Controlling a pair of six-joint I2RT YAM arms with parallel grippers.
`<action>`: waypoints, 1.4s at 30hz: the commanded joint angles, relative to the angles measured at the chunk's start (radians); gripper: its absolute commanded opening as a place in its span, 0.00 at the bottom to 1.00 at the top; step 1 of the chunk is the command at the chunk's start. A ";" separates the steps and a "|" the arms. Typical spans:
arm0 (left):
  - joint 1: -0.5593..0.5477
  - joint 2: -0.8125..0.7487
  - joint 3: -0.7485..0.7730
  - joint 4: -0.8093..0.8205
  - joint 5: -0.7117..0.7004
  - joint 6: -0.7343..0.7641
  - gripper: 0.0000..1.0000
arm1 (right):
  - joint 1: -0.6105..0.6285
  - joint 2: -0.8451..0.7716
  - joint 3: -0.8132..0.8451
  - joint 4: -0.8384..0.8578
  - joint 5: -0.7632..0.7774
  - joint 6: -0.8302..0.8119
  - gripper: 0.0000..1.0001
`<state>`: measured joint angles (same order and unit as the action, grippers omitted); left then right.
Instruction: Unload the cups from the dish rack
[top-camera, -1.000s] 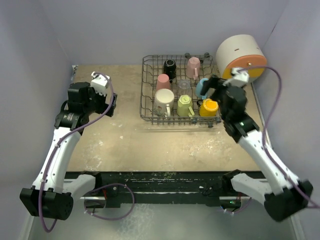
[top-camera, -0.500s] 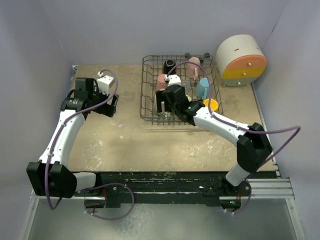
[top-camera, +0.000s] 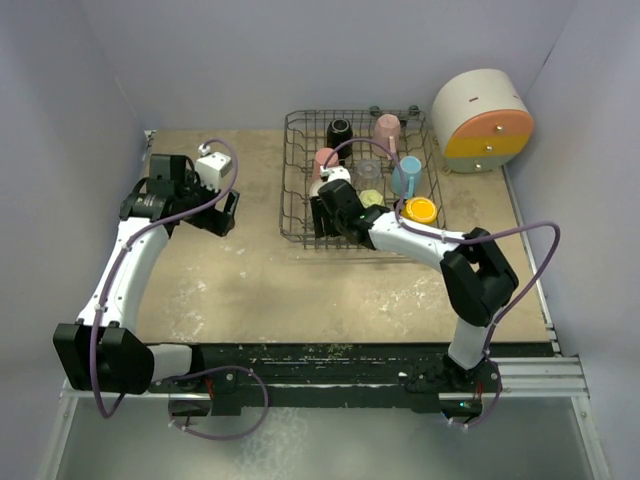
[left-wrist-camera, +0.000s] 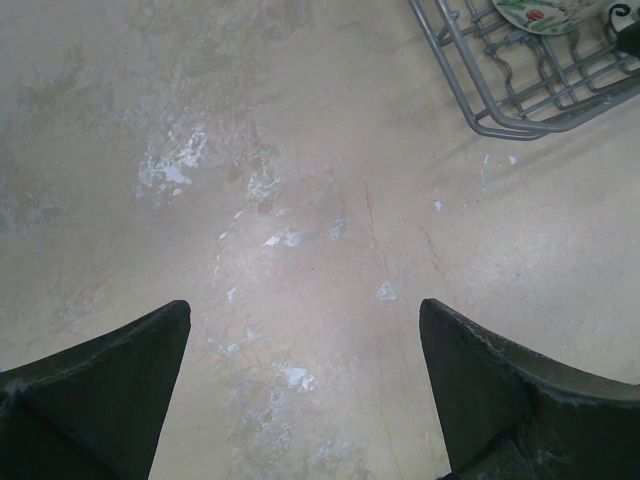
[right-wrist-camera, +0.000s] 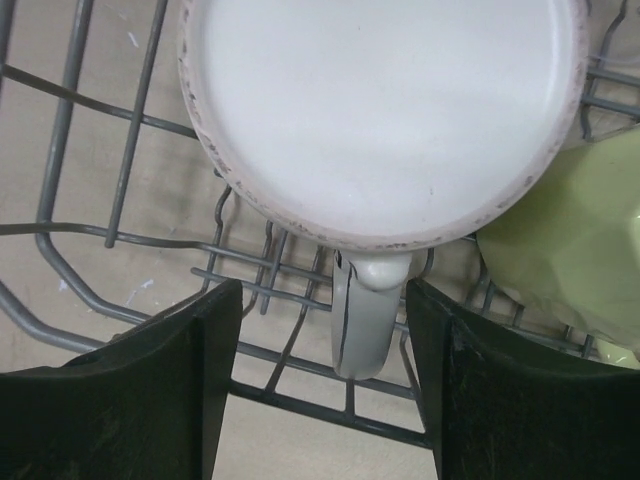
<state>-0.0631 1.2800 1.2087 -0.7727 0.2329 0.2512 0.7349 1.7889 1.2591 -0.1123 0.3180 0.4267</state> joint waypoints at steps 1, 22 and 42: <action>0.003 -0.032 0.026 -0.001 0.079 0.029 0.99 | -0.010 0.019 0.049 0.037 -0.020 0.002 0.67; 0.003 -0.079 0.038 -0.032 0.179 0.040 0.99 | -0.066 0.053 0.065 0.052 -0.095 -0.014 0.30; 0.002 -0.139 -0.013 -0.023 0.256 0.112 0.99 | -0.046 -0.182 0.161 0.059 -0.019 -0.041 0.00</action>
<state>-0.0631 1.1572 1.1885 -0.8185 0.4477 0.3393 0.6720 1.7176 1.3025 -0.1825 0.2718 0.3969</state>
